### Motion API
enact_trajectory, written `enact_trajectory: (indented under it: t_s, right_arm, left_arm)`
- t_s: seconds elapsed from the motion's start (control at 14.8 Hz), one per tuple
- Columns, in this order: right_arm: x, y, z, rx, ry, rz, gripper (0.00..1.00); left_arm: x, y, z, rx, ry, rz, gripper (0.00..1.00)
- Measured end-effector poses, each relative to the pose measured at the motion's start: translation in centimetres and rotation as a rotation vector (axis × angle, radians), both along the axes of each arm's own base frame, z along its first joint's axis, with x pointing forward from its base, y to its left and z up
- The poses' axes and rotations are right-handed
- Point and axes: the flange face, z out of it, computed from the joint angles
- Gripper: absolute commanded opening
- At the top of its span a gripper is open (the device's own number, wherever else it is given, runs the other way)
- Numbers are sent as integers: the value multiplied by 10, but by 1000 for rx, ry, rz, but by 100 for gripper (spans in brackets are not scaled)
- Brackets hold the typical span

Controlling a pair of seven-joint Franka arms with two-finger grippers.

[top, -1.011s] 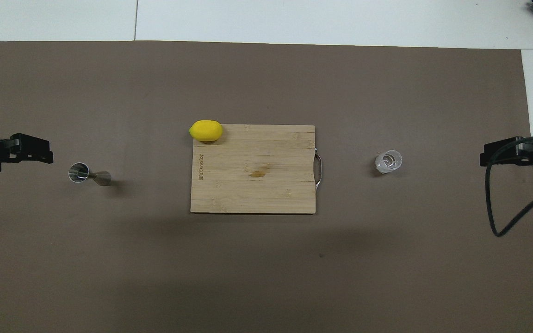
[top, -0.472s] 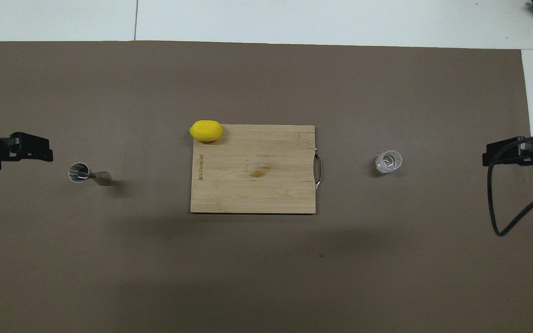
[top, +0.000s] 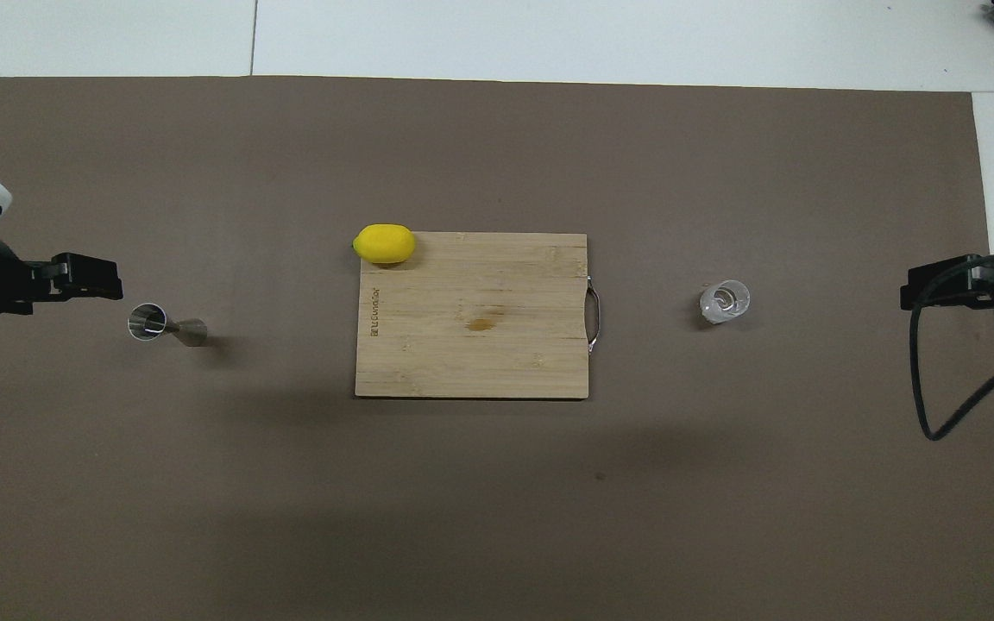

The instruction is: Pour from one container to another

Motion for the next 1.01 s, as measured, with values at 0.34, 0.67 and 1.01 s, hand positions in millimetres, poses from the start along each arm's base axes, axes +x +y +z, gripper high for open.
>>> enact_trajectory:
  t_s: [0.34, 0.67, 1.01]
  right_arm:
    - [0, 0, 0, 0, 0, 0, 100]
    - [0, -3, -2, 0, 5, -6, 100]
    - [1, -17, -7, 3, -4, -59, 100]
  left_arm:
    - [-14, 1, -58, 2, 45, 2, 100]
    - [-20, -1, -91, 4, 59, -7, 100]
    - [-18, -5, -92, 4, 50, -13, 100]
